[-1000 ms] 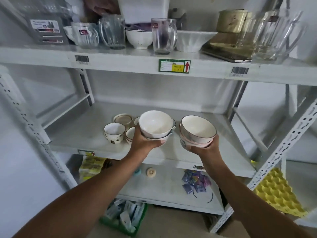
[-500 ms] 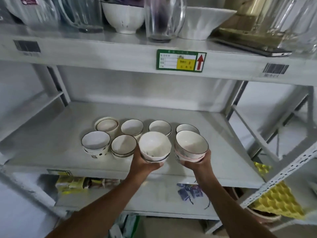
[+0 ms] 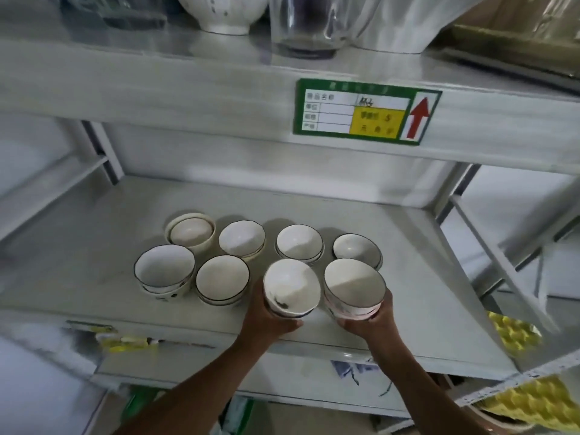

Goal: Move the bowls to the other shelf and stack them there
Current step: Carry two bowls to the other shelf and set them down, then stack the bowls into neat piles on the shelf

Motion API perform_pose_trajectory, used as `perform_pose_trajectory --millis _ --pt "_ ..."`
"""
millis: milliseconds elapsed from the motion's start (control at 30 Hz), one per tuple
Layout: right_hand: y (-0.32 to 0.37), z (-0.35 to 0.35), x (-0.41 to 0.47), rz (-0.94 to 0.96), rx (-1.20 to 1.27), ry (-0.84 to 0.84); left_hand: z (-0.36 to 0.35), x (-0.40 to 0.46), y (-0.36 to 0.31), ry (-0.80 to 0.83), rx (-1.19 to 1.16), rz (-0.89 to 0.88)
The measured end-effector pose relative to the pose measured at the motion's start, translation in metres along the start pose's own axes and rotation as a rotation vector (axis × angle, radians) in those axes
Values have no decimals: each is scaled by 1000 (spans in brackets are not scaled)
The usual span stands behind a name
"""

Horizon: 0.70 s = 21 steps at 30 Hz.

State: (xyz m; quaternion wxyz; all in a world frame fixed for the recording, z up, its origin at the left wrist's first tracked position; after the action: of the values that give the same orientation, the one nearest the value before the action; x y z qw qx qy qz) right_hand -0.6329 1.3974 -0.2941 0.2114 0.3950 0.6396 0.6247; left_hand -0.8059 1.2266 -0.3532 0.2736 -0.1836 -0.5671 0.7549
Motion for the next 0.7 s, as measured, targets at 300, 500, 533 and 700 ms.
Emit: perform_pose_trajectory --millis 300,500,533,700 --pt "-51 33 10 -255 -102 44 3 19 10 36 162 -36" --pt "-50 34 2 -231 -67 44 -1 21 7 98 163 -23" --pt "-50 35 1 -225 -71 53 -1 20 7 118 150 -21" --pt "-50 38 4 -210 -120 79 8 12 1 221 57 94"
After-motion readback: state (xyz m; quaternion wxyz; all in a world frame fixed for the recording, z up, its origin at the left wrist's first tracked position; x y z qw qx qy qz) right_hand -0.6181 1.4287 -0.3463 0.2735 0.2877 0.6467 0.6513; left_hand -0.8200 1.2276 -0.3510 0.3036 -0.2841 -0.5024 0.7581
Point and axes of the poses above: each hand's wrist, its own x-axis towards the middle knuckle, its own z-axis out of the back of the hand, y = z × x, the point moved 4 cm from there along x, towards the middle knuckle, and after that the axes turned 15 degrees about x, right-handed, at the moved point
